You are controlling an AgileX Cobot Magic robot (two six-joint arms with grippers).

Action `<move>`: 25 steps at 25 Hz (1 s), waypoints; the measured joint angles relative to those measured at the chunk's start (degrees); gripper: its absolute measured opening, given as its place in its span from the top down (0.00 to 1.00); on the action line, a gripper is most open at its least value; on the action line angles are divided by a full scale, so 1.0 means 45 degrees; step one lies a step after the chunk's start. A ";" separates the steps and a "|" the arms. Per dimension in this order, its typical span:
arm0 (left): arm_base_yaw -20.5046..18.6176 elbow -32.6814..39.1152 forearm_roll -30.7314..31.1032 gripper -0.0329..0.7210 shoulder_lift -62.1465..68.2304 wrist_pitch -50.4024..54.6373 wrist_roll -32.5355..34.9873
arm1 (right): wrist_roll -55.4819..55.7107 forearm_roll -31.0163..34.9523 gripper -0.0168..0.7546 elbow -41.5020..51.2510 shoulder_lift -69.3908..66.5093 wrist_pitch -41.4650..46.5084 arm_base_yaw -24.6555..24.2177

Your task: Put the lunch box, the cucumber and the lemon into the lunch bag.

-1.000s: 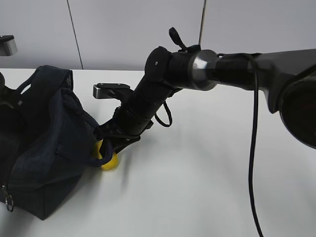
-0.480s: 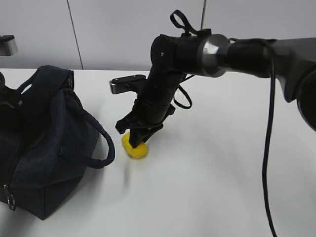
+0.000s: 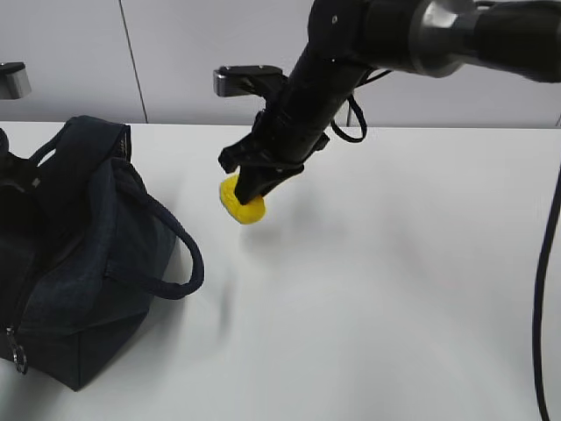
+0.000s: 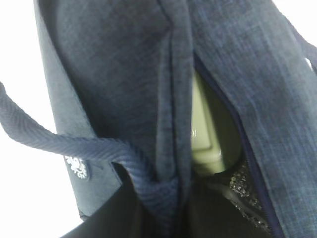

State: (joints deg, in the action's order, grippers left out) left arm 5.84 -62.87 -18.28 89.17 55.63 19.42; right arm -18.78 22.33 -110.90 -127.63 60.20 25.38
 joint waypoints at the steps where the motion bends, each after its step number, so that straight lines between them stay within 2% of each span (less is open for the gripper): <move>1: 0.0000 0.0000 0.0000 0.83 0.0000 0.0000 0.0000 | -0.0220 0.0345 0.81 -0.0080 0.0137 0.0093 0.0000; 16: 0.0000 0.0000 0.0055 0.83 -0.0853 0.0022 0.0000 | -0.2710 0.5885 0.82 -0.0153 0.0481 0.1787 0.0000; 25: 0.0000 0.0000 0.0104 0.83 -0.1124 0.0095 0.0000 | -0.3345 0.6969 0.82 -0.0153 0.1038 0.2104 0.0000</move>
State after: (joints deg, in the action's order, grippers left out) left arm 5.84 -62.87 -17.81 84.11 56.05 19.42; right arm -33.83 53.70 -111.59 -122.96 69.67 25.38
